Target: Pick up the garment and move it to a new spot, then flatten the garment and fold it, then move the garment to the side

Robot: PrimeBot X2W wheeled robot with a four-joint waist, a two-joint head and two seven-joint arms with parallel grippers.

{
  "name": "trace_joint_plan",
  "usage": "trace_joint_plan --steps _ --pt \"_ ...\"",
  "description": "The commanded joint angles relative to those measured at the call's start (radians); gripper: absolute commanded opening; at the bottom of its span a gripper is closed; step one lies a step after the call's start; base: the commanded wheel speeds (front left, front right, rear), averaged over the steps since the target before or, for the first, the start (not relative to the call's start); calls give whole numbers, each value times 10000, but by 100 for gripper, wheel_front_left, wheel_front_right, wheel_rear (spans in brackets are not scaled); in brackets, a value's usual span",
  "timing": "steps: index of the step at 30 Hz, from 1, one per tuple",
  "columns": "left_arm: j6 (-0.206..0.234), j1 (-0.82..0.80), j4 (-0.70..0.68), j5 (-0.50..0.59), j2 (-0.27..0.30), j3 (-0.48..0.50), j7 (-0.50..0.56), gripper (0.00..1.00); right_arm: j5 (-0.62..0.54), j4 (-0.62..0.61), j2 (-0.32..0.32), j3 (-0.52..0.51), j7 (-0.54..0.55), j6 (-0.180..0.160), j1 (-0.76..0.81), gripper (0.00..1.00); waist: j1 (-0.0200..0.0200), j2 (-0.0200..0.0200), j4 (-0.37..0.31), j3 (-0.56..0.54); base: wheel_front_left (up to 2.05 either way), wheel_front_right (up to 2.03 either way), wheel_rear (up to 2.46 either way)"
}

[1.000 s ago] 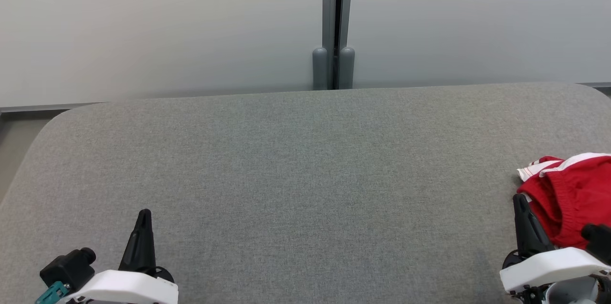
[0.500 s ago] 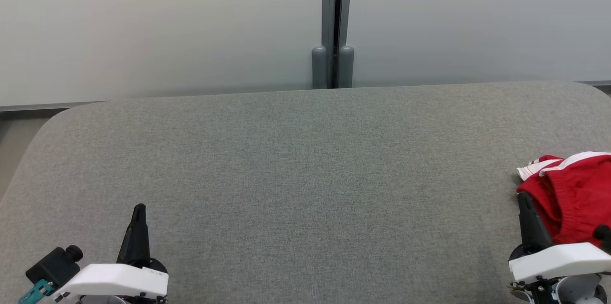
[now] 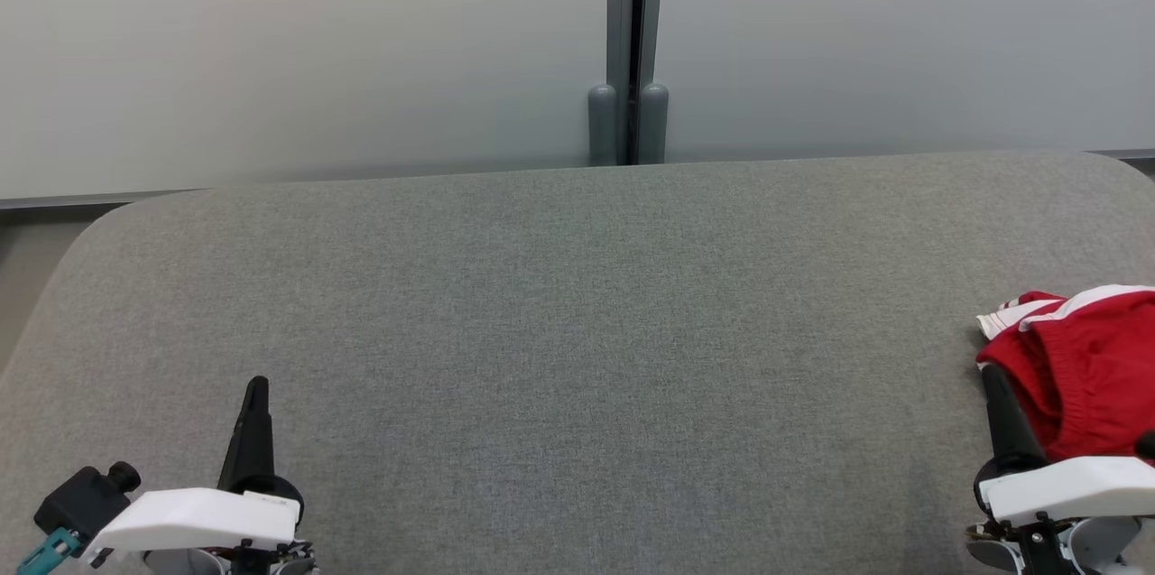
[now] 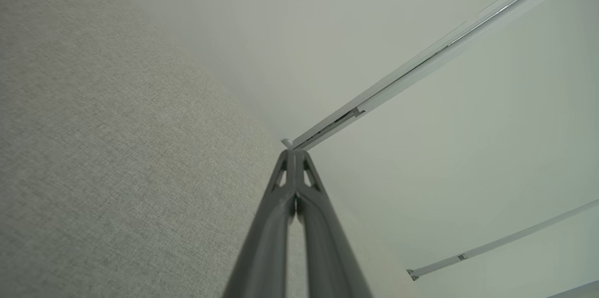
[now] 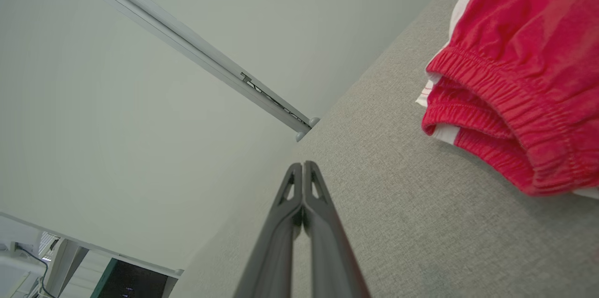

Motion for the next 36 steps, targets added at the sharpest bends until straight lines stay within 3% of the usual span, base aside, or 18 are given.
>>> trace_joint_plan --steps 1,36 --pt "-61 -293 -141 -253 58 87 65 0 258 -148 -32 -78 77 1 -237 0 0 -1 -1 3 0 0 0" --pt "-181 -541 -196 -3471 4 400 947 0 3464 -218 205 -565 961 1 -310 0 0 -1 -40 99 0 0 0"
